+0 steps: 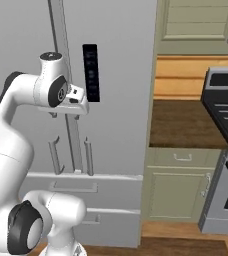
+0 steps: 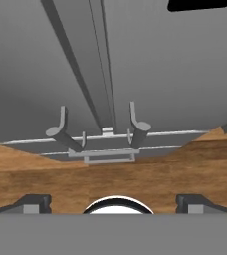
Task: Take the strawberry from the fridge and place it on top of the pancake, located on the dining counter.
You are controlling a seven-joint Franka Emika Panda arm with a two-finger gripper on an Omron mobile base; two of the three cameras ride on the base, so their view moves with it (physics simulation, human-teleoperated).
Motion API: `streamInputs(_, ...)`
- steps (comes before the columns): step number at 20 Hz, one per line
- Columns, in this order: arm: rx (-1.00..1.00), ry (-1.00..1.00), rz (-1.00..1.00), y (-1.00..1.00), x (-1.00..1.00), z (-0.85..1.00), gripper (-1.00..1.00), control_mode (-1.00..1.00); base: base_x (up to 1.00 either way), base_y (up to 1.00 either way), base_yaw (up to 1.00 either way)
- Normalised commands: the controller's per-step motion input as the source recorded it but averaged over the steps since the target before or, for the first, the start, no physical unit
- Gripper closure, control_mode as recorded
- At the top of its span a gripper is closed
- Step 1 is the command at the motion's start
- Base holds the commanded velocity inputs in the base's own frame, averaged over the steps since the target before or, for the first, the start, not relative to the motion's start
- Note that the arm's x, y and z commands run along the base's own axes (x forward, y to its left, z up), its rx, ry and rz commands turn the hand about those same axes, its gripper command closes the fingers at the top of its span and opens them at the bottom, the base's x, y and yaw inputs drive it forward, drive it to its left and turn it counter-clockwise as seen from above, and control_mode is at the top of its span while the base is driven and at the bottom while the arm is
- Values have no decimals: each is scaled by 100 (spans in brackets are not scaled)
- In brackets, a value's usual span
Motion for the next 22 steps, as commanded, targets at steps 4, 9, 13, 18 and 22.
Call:
streamInputs(4, 0, 0, 0, 0, 0, 0, -100, 100, 0, 7, -10)
streamInputs(9, 0, 0, 0, 0, 0, 0, -100, 100, 0, 0, -1)
streamInputs(13, 0, 0, 0, 0, 0, 0, -100, 100, -2, 0, 0)
streamInputs(18, 0, 0, 0, 0, 0, 0, -100, 100, -11, 18, -2)
streamInputs(22, 0, 0, 0, 0, 0, 0, -100, 100, -11, 24, -3)
